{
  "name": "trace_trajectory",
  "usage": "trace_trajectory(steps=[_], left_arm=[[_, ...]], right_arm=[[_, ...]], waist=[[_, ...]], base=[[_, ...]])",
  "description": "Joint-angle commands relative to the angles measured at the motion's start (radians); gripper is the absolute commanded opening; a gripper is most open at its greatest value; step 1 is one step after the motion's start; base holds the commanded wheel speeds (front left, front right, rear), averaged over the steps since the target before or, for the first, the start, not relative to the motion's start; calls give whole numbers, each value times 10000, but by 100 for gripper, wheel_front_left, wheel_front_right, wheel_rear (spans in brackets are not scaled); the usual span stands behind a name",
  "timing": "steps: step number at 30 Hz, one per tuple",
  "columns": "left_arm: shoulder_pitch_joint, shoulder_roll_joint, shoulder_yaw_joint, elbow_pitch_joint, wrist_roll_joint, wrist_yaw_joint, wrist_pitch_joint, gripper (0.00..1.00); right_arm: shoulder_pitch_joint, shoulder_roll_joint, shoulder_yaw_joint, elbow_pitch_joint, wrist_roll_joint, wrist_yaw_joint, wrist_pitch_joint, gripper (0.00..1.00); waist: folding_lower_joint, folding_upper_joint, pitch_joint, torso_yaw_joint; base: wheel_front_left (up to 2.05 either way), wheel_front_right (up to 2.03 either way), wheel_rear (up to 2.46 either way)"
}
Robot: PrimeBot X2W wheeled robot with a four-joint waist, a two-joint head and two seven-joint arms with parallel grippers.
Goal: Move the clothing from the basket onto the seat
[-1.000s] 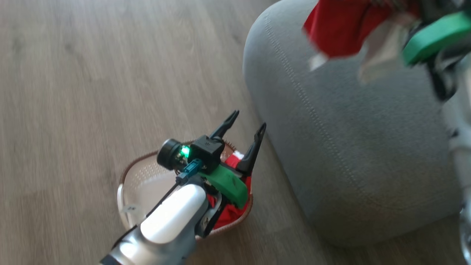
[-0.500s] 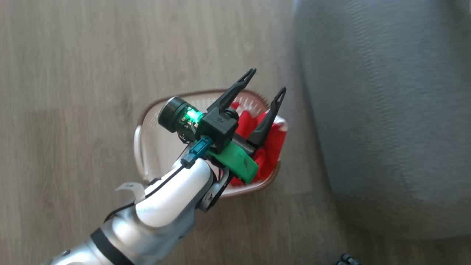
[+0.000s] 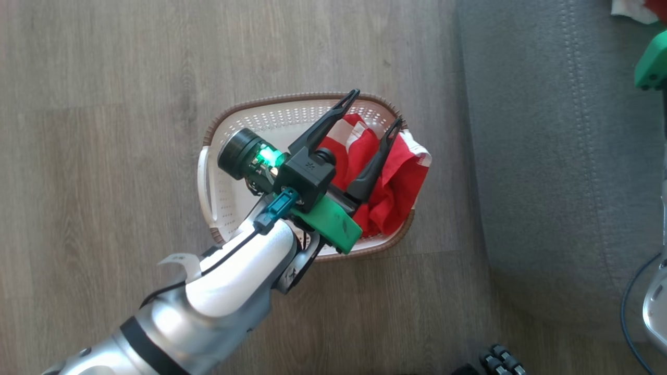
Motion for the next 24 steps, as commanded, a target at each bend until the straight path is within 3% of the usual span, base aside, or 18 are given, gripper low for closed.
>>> trace_trajectory(steps=[1,2,4,5,6,14,24], left_arm=[[-236,181,175,-324,56,81,46,100],[-234,195,175,-321,49,89,49,100],[-228,215,171,-314,29,98,56,100],[-224,224,169,-309,19,101,58,100],[-215,235,167,-301,7,104,54,100],[-44,294,171,-194,-167,104,-34,100],[546,455,584,69,-697,297,-401,100]], right_arm=[[-52,-11,91,-365,-74,-6,-92,0],[-27,18,127,-390,-68,-6,-92,1],[20,53,225,-433,-23,-6,-92,44],[47,63,285,-432,19,-6,-92,87],[79,70,346,-425,72,-6,-92,100],[655,105,847,-335,658,-6,-93,100],[1988,171,2040,-1270,1964,-6,-93,100]], waist=[[-1,0,-23,-96],[-1,0,-32,-139],[-1,0,-50,-207],[-1,0,-60,-239],[-1,0,-78,-274],[-1,0,-490,-502],[-1,0,-1582,-722]], base=[[0,0,0],[0,0,0],[0,0,0],[0,0,0],[0,0,0],[0,0,0],[0,0,0]])
